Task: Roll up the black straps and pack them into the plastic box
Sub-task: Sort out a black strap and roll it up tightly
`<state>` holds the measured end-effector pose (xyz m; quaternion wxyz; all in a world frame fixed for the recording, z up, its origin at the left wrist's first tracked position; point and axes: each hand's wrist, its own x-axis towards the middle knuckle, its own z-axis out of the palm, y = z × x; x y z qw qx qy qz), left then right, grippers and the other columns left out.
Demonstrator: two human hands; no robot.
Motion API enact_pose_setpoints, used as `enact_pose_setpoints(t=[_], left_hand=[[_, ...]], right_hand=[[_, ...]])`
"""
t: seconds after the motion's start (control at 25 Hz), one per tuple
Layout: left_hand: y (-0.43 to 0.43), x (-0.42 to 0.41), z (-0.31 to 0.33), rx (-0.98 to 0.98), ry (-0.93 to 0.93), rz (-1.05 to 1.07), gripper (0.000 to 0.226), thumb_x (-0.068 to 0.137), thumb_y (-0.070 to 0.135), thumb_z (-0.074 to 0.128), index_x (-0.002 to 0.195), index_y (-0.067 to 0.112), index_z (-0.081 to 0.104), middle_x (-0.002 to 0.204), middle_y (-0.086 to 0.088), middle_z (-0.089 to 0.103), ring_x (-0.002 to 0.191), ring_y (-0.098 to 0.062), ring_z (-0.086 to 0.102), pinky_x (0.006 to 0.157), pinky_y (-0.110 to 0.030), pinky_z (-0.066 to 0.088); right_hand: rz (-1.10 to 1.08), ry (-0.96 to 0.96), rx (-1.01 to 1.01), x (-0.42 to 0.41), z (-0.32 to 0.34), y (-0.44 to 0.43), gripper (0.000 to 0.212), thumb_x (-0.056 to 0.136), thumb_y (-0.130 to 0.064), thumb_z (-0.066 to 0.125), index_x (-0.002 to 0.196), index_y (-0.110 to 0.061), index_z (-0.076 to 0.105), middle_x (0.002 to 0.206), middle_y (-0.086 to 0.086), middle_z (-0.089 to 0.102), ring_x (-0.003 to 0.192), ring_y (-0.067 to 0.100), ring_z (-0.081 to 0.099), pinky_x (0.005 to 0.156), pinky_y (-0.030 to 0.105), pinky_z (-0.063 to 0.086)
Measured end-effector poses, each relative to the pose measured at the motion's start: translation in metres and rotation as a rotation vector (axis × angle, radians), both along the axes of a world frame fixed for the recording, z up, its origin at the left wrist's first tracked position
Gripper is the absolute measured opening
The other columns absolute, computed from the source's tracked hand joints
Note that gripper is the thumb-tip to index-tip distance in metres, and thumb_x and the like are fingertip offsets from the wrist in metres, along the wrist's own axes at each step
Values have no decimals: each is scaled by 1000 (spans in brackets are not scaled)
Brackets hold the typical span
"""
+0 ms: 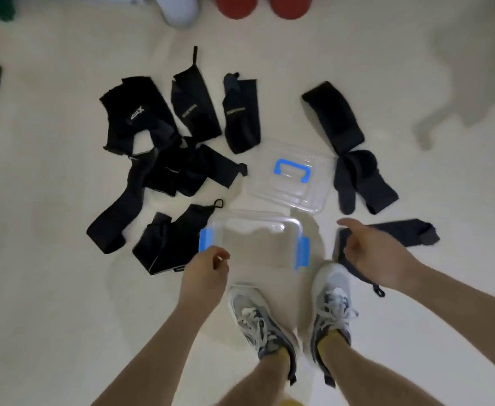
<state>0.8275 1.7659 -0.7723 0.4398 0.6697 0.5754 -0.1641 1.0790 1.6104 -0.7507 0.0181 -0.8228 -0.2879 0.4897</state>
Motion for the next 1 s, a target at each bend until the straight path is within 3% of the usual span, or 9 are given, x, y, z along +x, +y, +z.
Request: enact_pose_setpoints(t=[0.2, 0.32, 0.4, 0.48, 0.56, 0.64, 0.84, 0.92, 1.0], left_hand=[[91, -25, -115, 348, 118, 16, 38, 87, 2, 50, 117, 18, 66, 115, -2, 65, 105, -25, 59, 82, -33, 48], [114, -66, -184, 204, 417, -158, 72, 80, 14, 64, 144, 34, 39, 153, -3, 33, 137, -35, 31, 104, -50, 41], [106, -84, -214, 38, 580, -197, 102, 75, 31, 78, 151, 45, 11, 162, -5, 3, 145, -42, 13, 107, -60, 35], [100, -88, -229, 85, 589, -231, 95, 77, 29, 77, 150, 38, 16, 157, -15, 11, 134, -46, 31, 95, -53, 44], [106, -83, -224, 265, 496, -186, 49, 84, 11, 60, 130, 21, 47, 130, -17, 48, 107, -40, 55, 79, -42, 46], [119, -80, -198, 333, 347, 42, 30, 82, 2, 50, 106, 16, 62, 98, -7, 64, 88, -29, 59, 72, -36, 43], [147, -48, -30, 108, -496, 1137, 22, 74, -8, 63, 78, 12, 69, 75, 1, 70, 79, -22, 69, 79, -37, 58], [144, -34, 45, -83, -702, 1176, 22, 72, -10, 57, 71, 11, 66, 71, 0, 66, 77, -22, 68, 75, -35, 58], [136, -28, 103, -308, -849, 1064, 18, 64, -2, 53, 61, 14, 59, 67, 1, 61, 71, -19, 65, 69, -29, 56]], right_hand=[[129, 72, 175, -17, -123, 126, 69, 93, -28, 62, 152, -34, 26, 135, 8, 53, 122, 25, 53, 96, 33, 43], [370, 203, 147, -53, -182, 177, 91, 85, -50, 68, 155, -40, 10, 151, 3, 39, 137, 22, 38, 107, 38, 39], [534, 275, 54, -77, -211, 198, 103, 81, -55, 71, 155, -40, 1, 158, 0, 30, 138, 21, 37, 108, 38, 39], [657, 323, -46, -94, -227, 208, 87, 90, -37, 64, 156, -38, 8, 152, 1, 40, 120, 19, 53, 91, 29, 46], [754, 263, -35, -104, -230, 210, 57, 97, -19, 50, 151, -31, 35, 141, 2, 53, 113, 22, 57, 88, 29, 47], [697, 134, 11, -103, -219, 199, 45, 98, -17, 45, 142, -26, 48, 138, 3, 57, 119, 24, 56, 97, 34, 47], [323, -88, 134, -96, -145, 171, 64, 96, -27, 56, 153, -19, 28, 143, 10, 46, 129, 33, 44, 103, 43, 42], [-63, 97, 220, -104, -98, 178, 62, 95, -31, 60, 150, -20, 35, 145, 9, 46, 132, 29, 44, 107, 43, 40], [-627, 616, 89, -114, -40, 189, 63, 87, -57, 63, 142, -29, 49, 141, 3, 54, 127, 23, 51, 104, 46, 45]])
